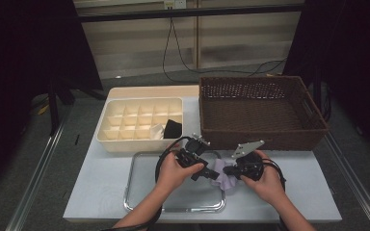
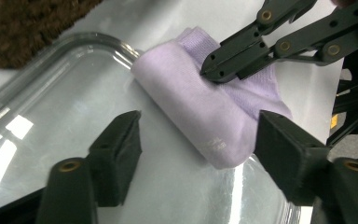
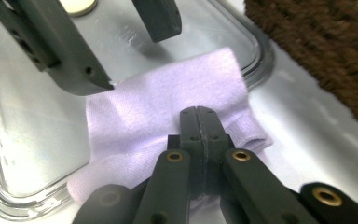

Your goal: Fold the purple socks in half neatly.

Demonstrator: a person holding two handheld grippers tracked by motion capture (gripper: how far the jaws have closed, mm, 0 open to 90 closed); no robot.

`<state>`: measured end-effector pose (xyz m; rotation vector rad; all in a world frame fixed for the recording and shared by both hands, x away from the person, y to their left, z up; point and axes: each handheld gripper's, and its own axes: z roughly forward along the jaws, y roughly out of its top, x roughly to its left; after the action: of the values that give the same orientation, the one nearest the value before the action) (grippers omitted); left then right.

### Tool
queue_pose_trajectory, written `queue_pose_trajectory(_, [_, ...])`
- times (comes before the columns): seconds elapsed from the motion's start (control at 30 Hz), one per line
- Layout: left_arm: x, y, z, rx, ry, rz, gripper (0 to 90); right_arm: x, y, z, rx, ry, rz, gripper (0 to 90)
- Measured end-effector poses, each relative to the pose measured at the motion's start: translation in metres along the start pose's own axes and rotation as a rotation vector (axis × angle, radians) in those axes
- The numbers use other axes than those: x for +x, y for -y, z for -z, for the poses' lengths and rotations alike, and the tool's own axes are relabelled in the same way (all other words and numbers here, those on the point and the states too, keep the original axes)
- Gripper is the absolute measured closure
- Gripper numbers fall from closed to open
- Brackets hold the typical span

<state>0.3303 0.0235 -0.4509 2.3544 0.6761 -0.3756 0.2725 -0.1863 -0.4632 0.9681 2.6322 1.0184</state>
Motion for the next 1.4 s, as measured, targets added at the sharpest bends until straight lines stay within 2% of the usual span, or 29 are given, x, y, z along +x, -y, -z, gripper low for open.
queue_pose_trajectory(0.03, [0.001, 0.001, 0.0, 0.006, 0.0, -0.01, 25.1, 0.0, 0.0, 0.0, 0.001, 0.0, 0.005, 90.0])
queue_pose_trajectory(0.13, [0.001, 0.002, -0.003, 0.007, -0.003, 0.003, 16.8, 0.001, 0.0, -0.001, 0.008, 0.002, 0.003, 90.0])
queue_pose_trajectory(0.23, [0.001, 0.003, -0.003, 0.01, 0.0, -0.003, 13.3, 0.001, 0.001, -0.001, -0.002, 0.003, -0.001, 90.0])
queue_pose_trajectory(0.27, [0.001, 0.003, -0.003, 0.016, -0.004, -0.014, 12.8, 0.001, 0.002, -0.001, -0.012, -0.004, -0.002, 90.0])
queue_pose_trajectory(0.33, [0.0, 0.003, -0.003, 0.01, -0.018, -0.003, 13.0, 0.001, 0.003, -0.001, -0.012, -0.002, -0.002, 90.0])
queue_pose_trajectory(0.37, [0.0, 0.002, -0.003, 0.006, -0.03, 0.013, 13.4, 0.001, 0.003, -0.001, -0.015, -0.004, -0.001, 90.0])
queue_pose_trajectory(0.4, [0.0, 0.002, -0.003, 0.004, -0.024, 0.033, 13.6, 0.001, 0.003, -0.001, -0.017, -0.004, 0.0, 90.0])
queue_pose_trajectory(0.47, [0.0, 0.002, -0.003, 0.005, -0.03, 0.025, 15.6, 0.002, 0.003, -0.001, -0.014, 0.002, -0.001, 90.0])
queue_pose_trajectory(0.5, [0.0, 0.003, -0.003, 0.01, -0.037, 0.016, 17.6, 0.001, 0.004, -0.001, -0.017, 0.0, -0.001, 90.0])
queue_pose_trajectory(0.6, [0.001, 0.003, -0.005, 0.006, -0.027, 0.025, 24.2, 0.001, 0.004, -0.001, -0.019, 0.0, -0.001, 90.0])
queue_pose_trajectory(0.67, [0.002, 0.002, -0.005, -0.002, -0.012, 0.043, 35.0, 0.001, 0.004, -0.001, -0.02, 0.001, 0.004, 90.0])
queue_pose_trajectory(0.73, [0.002, 0.002, -0.005, -0.02, -0.022, 0.055, 41.1, 0.001, 0.004, -0.001, -0.018, 0.001, 0.004, 90.0])
queue_pose_trajectory(0.77, [0.003, 0.001, -0.005, -0.024, -0.019, 0.068, 50.4, 0.001, 0.004, -0.001, -0.018, 0.0, 0.001, 90.0])
queue_pose_trajectory(0.9, [0.005, -0.001, -0.006, -0.019, 0.002, 0.089, 56.8, 0.002, 0.004, -0.001, -0.017, 0.002, 0.002, 90.0])
queue_pose_trajectory(0.97, [0.003, -0.002, -0.007, -0.012, -0.009, 0.097, 58.1, 0.002, 0.004, -0.001, -0.018, 0.003, 0.006, 90.0])
queue_pose_trajectory(1.07, [0.004, -0.004, -0.009, -0.001, -0.003, 0.103, 62.7, 0.002, 0.004, -0.001, -0.018, 0.005, 0.007, 90.0])
queue_pose_trajectory(1.13, [0.003, -0.005, -0.011, 0.015, -0.003, 0.123, 67.2, 0.002, 0.004, -0.001, -0.019, 0.007, 0.01, 90.0])
queue_pose_trajectory(1.17, [0.004, -0.005, -0.011, 0.032, -0.006, 0.106, 69.1, 0.003, 0.004, -0.001, -0.019, 0.007, 0.01, 90.0])
queue_pose_trajectory(1.2, [0.003, -0.005, -0.012, 0.028, -0.004, 0.127, 71.0, 0.003, 0.004, -0.001, -0.018, 0.006, 0.01, 90.0])
queue_pose_trajectory(1.33, [0.003, -0.006, -0.01, 0.043, 0.017, 0.131, 81.9, 0.003, 0.004, -0.001, -0.018, 0.004, 0.008, 90.0])
queue_pose_trajectory(1.4, [0.003, -0.007, -0.008, 0.04, 0.029, 0.137, 84.0, 0.004, 0.003, -0.001, -0.018, 0.003, 0.007, 90.0])
